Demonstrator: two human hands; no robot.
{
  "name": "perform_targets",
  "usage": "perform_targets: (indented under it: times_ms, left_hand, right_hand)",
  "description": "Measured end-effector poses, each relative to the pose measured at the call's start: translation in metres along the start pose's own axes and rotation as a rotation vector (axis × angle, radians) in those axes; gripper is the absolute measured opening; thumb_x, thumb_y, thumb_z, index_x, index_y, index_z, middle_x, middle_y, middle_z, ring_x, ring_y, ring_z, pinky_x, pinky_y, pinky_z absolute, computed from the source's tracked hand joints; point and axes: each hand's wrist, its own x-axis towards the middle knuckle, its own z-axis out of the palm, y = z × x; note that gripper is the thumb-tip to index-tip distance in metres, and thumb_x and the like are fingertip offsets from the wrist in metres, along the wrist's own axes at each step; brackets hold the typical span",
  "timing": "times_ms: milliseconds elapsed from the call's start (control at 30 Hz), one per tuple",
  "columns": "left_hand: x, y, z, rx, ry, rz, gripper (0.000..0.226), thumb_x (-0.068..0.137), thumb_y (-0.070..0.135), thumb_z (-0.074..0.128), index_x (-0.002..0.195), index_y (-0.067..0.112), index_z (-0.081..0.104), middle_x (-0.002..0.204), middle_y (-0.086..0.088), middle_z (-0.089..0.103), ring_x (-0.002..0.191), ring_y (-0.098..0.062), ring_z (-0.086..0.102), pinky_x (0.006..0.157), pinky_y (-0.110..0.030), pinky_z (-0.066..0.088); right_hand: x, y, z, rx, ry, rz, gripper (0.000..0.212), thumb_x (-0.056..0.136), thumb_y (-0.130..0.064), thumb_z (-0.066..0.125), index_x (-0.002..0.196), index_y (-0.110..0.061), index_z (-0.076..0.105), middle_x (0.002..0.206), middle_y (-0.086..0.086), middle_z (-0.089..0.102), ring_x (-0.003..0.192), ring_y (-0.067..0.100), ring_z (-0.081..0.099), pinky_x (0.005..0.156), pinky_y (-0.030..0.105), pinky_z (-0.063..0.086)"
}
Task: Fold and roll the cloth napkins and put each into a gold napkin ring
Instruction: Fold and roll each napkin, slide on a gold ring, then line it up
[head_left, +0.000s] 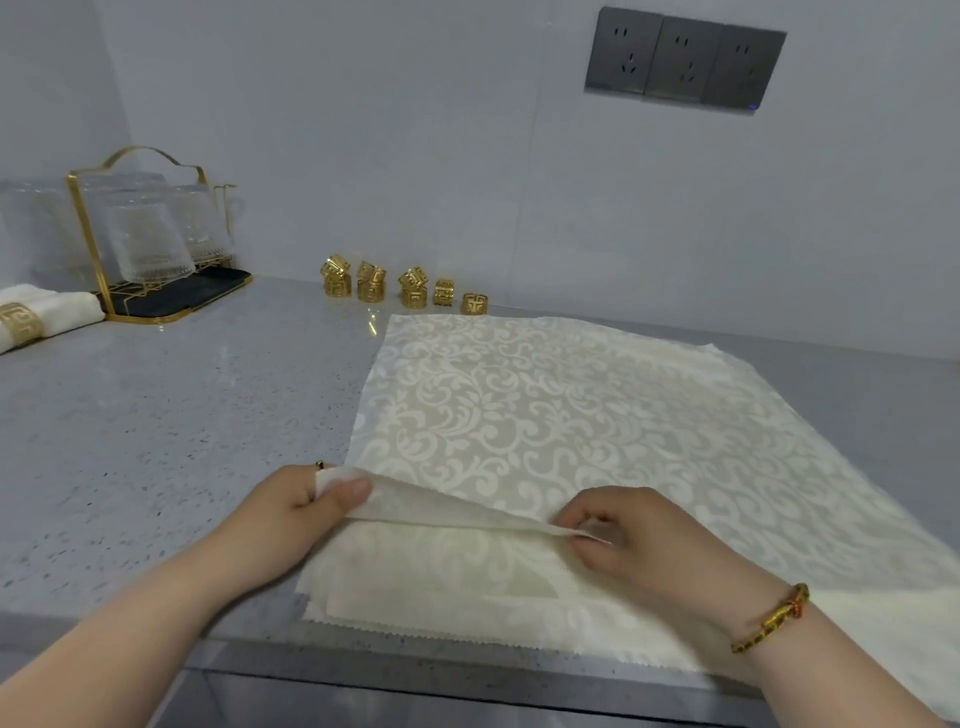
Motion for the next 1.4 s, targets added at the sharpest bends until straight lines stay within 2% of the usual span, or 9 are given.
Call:
perform_targets:
  times_ms: [133,300,467,700,933,1067,1200,1333,1400]
  left_hand:
    - [0.001,0.004,-0.006,-0.07,0.092,-0.048,0.038,0.091,0.015,0.048,0.058,0.021,0.066,0.048,0.015,0.064,0.048,0.002,0.059,0.051,-0.003,0.04]
    - [0.005,0.01,-0.021,-0.162,0.25,-0.122,0.025,0.091,0.02,0.051,0.07,0.017,0.064,0.061,0.014,0.065,0.074,-0.015,0.059,0.063,-0.02,0.038]
    - [0.013,0.016,-0.033,-0.125,0.332,-0.187,0.028,0.09,0.023,0.053,0.068,0.008,0.061,0.058,-0.001,0.064,0.066,-0.024,0.057,0.058,-0.025,0.038]
    - [0.044,0.004,-0.028,0.18,0.306,-0.269,0.04,0.087,0.02,0.059,0.051,0.007,0.047,0.046,-0.002,0.049,0.05,-0.018,0.044,0.045,-0.025,0.03]
    - [0.096,-0.021,-0.033,0.341,0.246,-0.273,0.048,0.085,0.015,0.061,0.051,0.013,0.027,0.053,-0.004,0.028,0.052,-0.019,0.03,0.052,-0.03,0.019]
    - [0.123,-0.03,-0.033,0.404,0.253,-0.301,0.045,0.083,0.021,0.064,0.051,0.014,0.033,0.054,-0.004,0.036,0.058,-0.023,0.037,0.056,-0.029,0.023]
    - [0.137,-0.041,-0.032,0.48,0.29,-0.315,0.034,0.083,0.03,0.064,0.057,0.017,0.045,0.059,0.001,0.046,0.068,-0.023,0.046,0.063,-0.028,0.03]
    - [0.133,-0.036,-0.033,0.468,0.287,-0.318,0.015,0.085,0.035,0.06,0.09,0.021,0.06,0.084,0.0,0.059,0.093,-0.027,0.057,0.079,-0.032,0.041]
    - [0.128,-0.025,-0.031,0.533,0.338,-0.278,0.029,0.087,0.035,0.057,0.113,0.022,0.059,0.109,-0.003,0.06,0.106,-0.027,0.054,0.088,-0.034,0.041]
  right_hand:
    - [-0.019,0.03,-0.031,-0.113,0.064,0.133,0.022,0.088,-0.017,0.056,0.075,-0.036,0.057,0.092,-0.016,0.063,0.091,0.002,0.058,0.084,0.019,0.045]
    - [-0.041,0.058,-0.067,-0.08,0.026,0.3,0.045,0.089,-0.013,0.055,0.049,-0.017,0.035,0.041,-0.011,0.033,0.038,0.004,0.031,0.045,0.015,0.028]
    - [-0.055,0.062,-0.094,0.098,-0.122,0.33,0.049,0.084,-0.015,0.062,0.047,-0.018,0.031,0.047,-0.007,0.028,0.046,0.008,0.024,0.048,0.016,0.022]
    - [-0.01,0.079,-0.09,-0.121,0.073,0.427,0.045,0.087,-0.009,0.055,0.049,-0.013,0.031,0.036,-0.009,0.03,0.034,0.005,0.026,0.039,0.013,0.025]
    - [0.039,0.102,-0.073,-0.095,0.275,0.519,0.03,0.084,-0.005,0.043,0.054,-0.01,0.042,0.054,0.002,0.044,0.051,0.016,0.037,0.05,0.024,0.029]
    - [0.06,0.109,-0.072,-0.13,0.28,0.534,0.032,0.088,-0.007,0.043,0.058,-0.018,0.048,0.06,-0.002,0.05,0.055,0.012,0.043,0.05,0.022,0.03]
    - [0.077,0.119,-0.069,-0.197,0.302,0.557,0.015,0.09,-0.013,0.046,0.079,-0.019,0.054,0.081,0.001,0.058,0.082,0.021,0.054,0.066,0.026,0.038]
    - [0.08,0.123,-0.062,-0.201,0.337,0.542,0.006,0.091,-0.016,0.049,0.086,-0.019,0.049,0.088,0.005,0.053,0.097,0.025,0.051,0.074,0.028,0.036]
    - [0.079,0.123,-0.062,-0.207,0.34,0.541,0.007,0.091,-0.015,0.049,0.086,-0.019,0.05,0.087,0.006,0.053,0.097,0.024,0.049,0.074,0.029,0.036]
